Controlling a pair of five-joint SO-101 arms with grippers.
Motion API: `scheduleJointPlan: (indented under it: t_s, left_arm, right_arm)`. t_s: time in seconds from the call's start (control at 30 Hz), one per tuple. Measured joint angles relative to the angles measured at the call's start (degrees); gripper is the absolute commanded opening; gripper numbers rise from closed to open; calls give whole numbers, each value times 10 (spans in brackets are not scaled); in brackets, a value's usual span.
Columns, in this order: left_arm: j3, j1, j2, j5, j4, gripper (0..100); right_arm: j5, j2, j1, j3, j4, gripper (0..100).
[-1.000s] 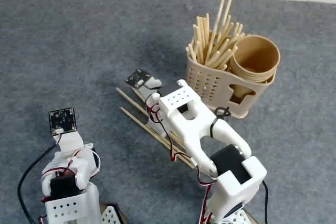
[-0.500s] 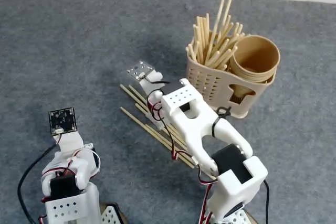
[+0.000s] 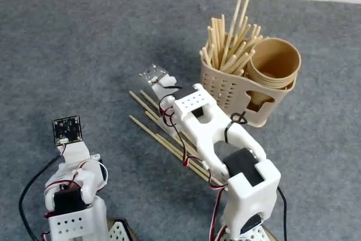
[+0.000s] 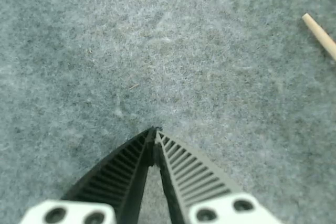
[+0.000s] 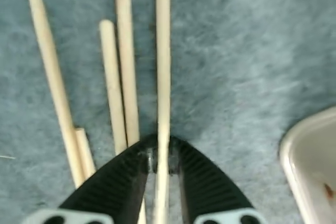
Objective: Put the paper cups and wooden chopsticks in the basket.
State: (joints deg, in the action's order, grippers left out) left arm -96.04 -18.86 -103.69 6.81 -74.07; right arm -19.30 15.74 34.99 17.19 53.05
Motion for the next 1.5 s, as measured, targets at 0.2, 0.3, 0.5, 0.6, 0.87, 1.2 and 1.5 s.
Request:
scheduleJointPlan:
  t_s: [0.2,0.3,0.5,0.6,0.87,1.2,1.5]
  left_arm:
    - [0,0,0,0,0,6]
    - [0,0,0,0,0,6]
    - [0,0,0,0,0,6]
    - [0,0,0,0,0,6]
    - [0,0,0,0,0,6]
    - [0,0,0,0,0,6]
    - [0,0,0,0,0,6]
  right_arm:
    - [1,-11,2,-22,53,5]
    - [0,-55,3,-14,58,5]
    - [0,-181,-8,65,62,5]
    - [9,-248,-23,107,46,5]
    - [66,-414,-34,197,-4,5]
    - [188,-593,-34,260,-40,5]
    - [229,-709,-34,360,-164,5]
